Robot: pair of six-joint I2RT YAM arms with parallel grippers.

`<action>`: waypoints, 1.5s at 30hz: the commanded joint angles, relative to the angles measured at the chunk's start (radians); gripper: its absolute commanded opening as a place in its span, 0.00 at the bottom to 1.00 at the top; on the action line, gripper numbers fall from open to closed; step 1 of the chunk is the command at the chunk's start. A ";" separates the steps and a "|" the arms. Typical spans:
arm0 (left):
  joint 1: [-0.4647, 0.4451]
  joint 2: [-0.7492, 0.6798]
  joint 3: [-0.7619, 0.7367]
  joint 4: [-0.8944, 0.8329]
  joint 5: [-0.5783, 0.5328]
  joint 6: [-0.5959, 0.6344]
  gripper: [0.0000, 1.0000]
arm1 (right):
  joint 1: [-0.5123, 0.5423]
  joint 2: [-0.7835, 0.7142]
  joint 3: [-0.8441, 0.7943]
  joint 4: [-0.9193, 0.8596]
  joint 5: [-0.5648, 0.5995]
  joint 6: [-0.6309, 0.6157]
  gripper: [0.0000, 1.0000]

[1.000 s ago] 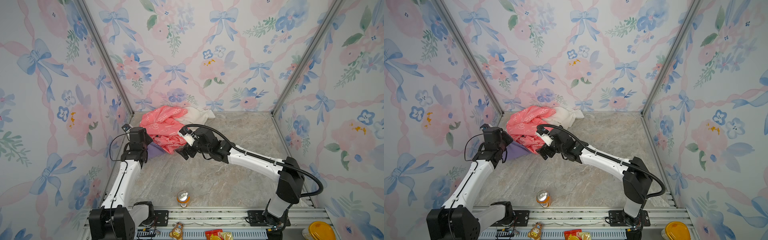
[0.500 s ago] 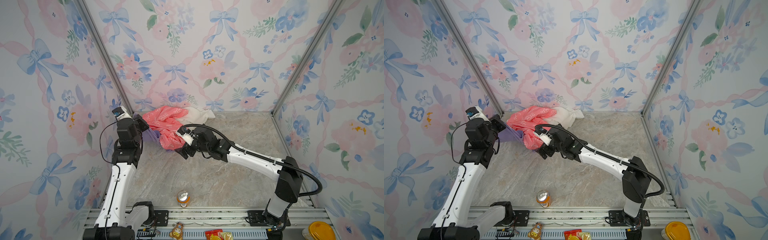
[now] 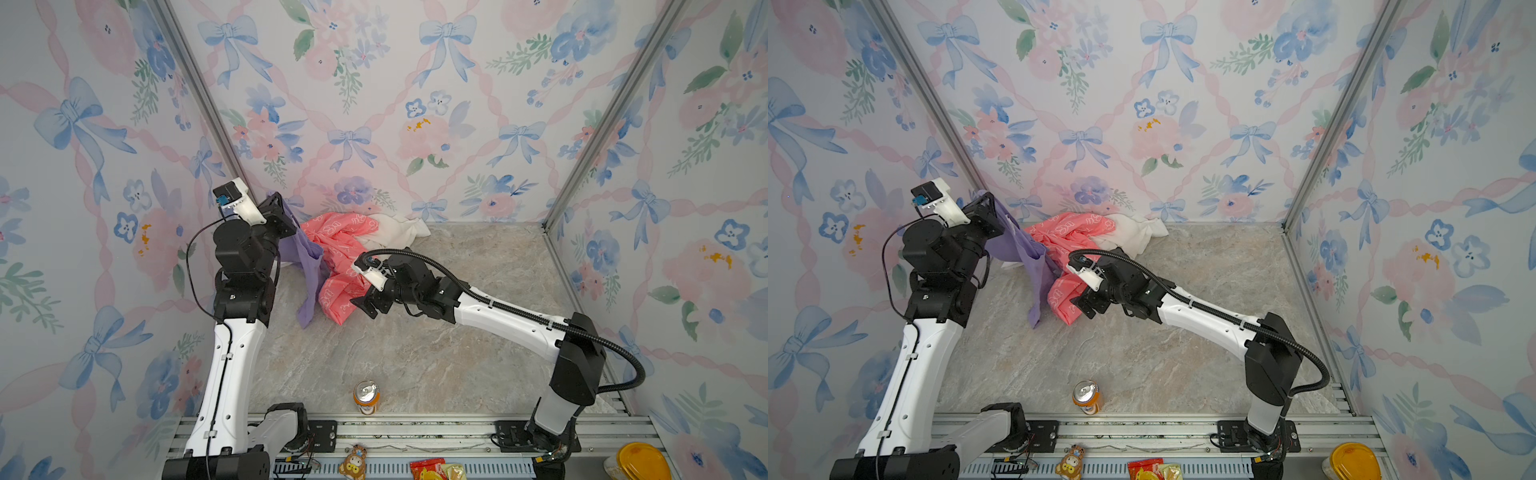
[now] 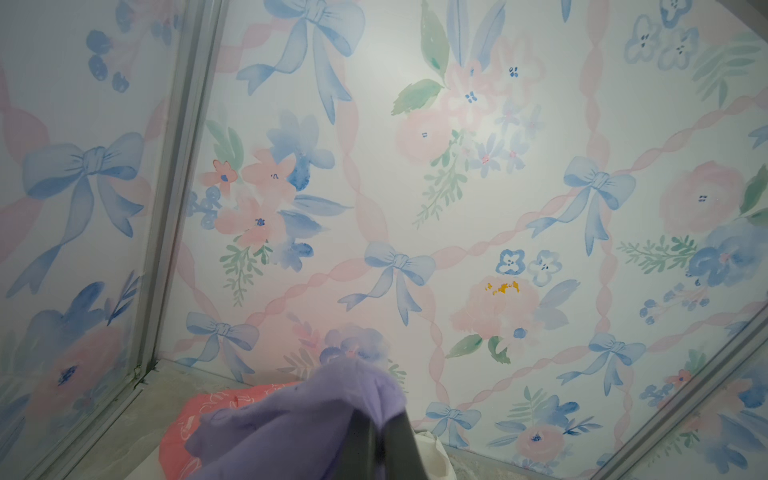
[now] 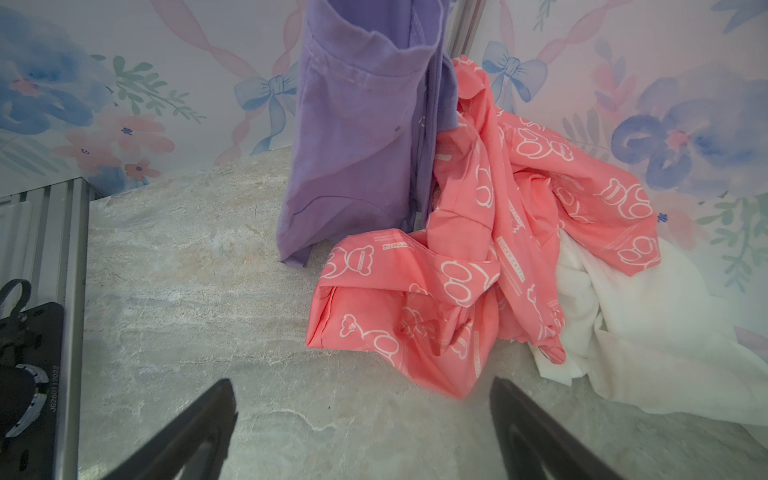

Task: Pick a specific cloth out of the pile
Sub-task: 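Grasp the purple cloth with the left gripper and lift it high, then lower the purple cloth onto the pink cloth with the left gripper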

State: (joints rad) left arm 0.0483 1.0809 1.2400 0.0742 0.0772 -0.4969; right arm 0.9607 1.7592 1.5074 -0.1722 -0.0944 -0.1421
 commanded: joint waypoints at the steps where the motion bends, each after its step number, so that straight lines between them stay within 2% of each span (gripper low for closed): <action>1: -0.002 0.003 0.059 0.172 0.118 0.000 0.00 | -0.014 -0.016 0.039 0.012 0.009 0.016 0.97; 5: -0.001 0.031 0.124 0.187 0.195 -0.012 0.00 | -0.037 -0.024 0.042 0.043 0.013 0.049 0.97; 11: -0.002 0.078 0.281 0.137 0.183 0.032 0.00 | -0.056 -0.030 0.052 0.054 0.014 0.051 0.97; 18: 0.000 0.148 0.441 0.131 0.153 0.026 0.00 | -0.075 -0.054 0.039 0.069 0.022 0.077 0.97; 22: -0.003 0.207 0.511 0.133 0.205 -0.013 0.00 | -0.089 -0.075 0.026 0.073 0.031 0.076 0.97; 27: -0.067 0.249 0.447 0.133 0.245 -0.032 0.00 | -0.117 -0.098 0.000 0.080 0.044 0.079 0.97; 31: -0.147 0.257 0.312 0.133 0.227 0.007 0.00 | -0.136 -0.145 -0.024 0.074 0.055 0.078 0.97; 38: -0.235 0.276 0.085 0.107 0.179 0.023 0.01 | -0.160 -0.184 -0.072 0.065 0.087 0.087 0.97; 40: -0.247 0.288 0.058 0.030 0.142 0.016 0.36 | -0.163 -0.187 -0.075 0.057 0.091 0.087 0.97; 43: -0.249 0.288 0.039 -0.095 0.080 -0.002 0.60 | -0.165 -0.185 -0.073 0.056 0.098 0.086 0.97; 45: -0.249 0.263 0.020 -0.148 0.014 -0.015 0.72 | -0.166 -0.181 -0.069 0.056 0.099 0.085 0.97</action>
State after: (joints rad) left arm -0.2008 1.3838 1.2716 0.0124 0.1928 -0.4992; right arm 0.8047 1.6009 1.4448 -0.1104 -0.0128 -0.0673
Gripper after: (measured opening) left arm 0.676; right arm 0.970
